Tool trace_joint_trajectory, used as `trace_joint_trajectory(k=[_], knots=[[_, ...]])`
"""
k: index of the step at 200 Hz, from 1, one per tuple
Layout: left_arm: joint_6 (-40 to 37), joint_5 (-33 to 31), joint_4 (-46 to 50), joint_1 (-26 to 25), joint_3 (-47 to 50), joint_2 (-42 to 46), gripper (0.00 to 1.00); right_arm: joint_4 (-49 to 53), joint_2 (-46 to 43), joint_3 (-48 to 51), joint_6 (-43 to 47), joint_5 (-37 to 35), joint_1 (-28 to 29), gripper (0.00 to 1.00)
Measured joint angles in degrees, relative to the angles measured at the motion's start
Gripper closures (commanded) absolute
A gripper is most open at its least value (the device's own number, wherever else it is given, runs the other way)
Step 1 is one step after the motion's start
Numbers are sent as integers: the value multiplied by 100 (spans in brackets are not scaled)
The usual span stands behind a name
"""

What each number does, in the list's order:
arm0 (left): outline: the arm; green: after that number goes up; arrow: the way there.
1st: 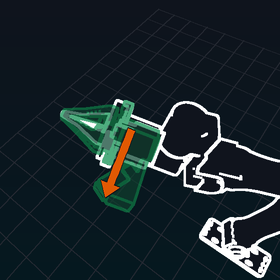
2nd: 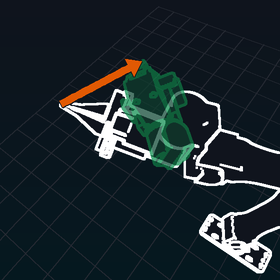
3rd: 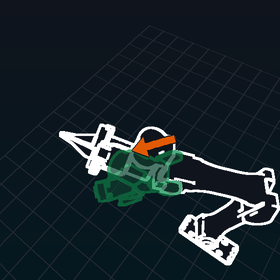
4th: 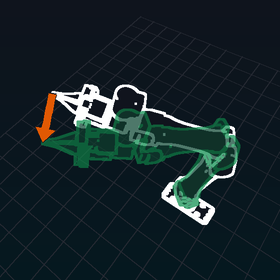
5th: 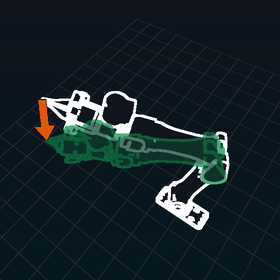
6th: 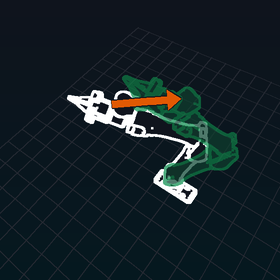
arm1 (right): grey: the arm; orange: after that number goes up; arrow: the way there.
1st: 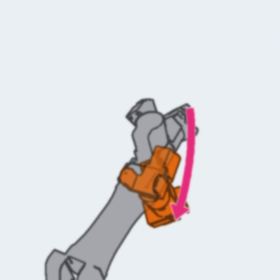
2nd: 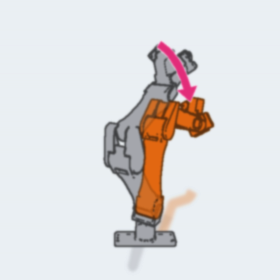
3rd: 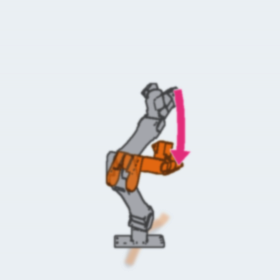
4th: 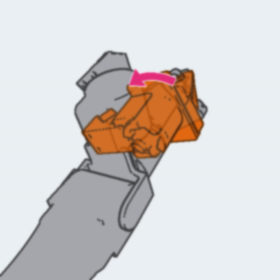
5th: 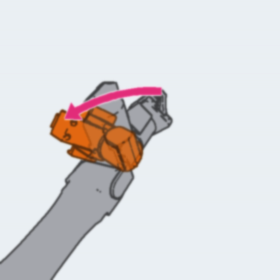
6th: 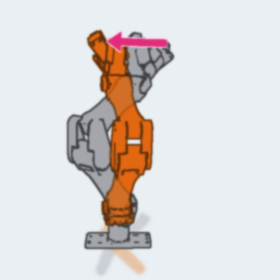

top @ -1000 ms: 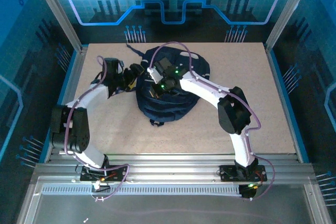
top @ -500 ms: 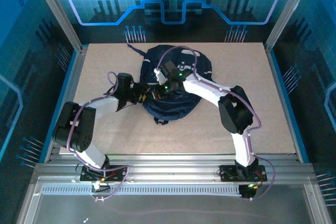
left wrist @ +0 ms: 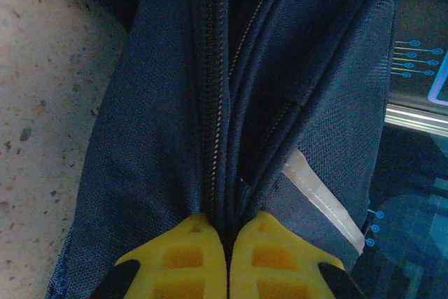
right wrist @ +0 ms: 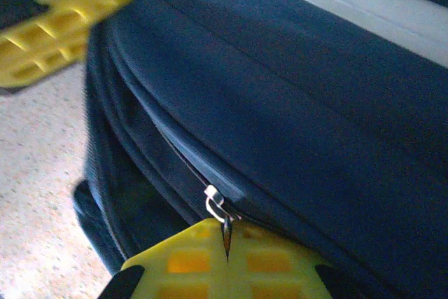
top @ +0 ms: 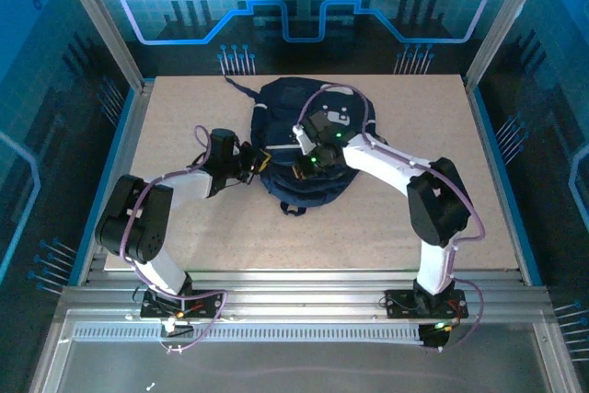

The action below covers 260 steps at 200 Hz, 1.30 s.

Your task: Pack books, pencil case, and school supplies into a backpack

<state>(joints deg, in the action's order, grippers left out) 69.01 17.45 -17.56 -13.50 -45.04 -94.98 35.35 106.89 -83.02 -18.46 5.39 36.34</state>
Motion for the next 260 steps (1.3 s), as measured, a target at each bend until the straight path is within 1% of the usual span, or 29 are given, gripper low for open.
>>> trace_joint_trajectory(k=[16, 70, 100, 135, 156, 173, 203, 237, 260], knots=[[-17, 0, -39, 39, 0, -4, 100, 299, -98, 4, 155, -238, -81, 100], [-188, -7, -76, 339, 22, -7, 100, 1290, -269, 61, 914, -1394, -389, 100], [-306, 44, -76, 391, 22, -7, 100, 1012, -479, 352, 1541, -1803, -476, 100], [-448, 142, -35, 463, 20, -7, 100, 334, -752, 772, 2426, -1978, -498, 100], [-516, 153, 57, 560, 20, 20, 100, -247, -789, 1034, 3195, -1971, -570, 100], [-610, 149, 136, 610, 20, 68, 100, -555, -745, 1067, 3764, -1915, -688, 100], [-643, 160, 219, 643, 20, 96, 100, -911, -494, 894, 4631, -1392, -1108, 100], [-660, 184, 225, 671, 11, 96, 100, -820, 87, 186, 5536, -511, -1574, 100], [-669, 166, 260, 717, 9, 149, 100, -664, 643, -479, 6006, -225, -1694, 100]])
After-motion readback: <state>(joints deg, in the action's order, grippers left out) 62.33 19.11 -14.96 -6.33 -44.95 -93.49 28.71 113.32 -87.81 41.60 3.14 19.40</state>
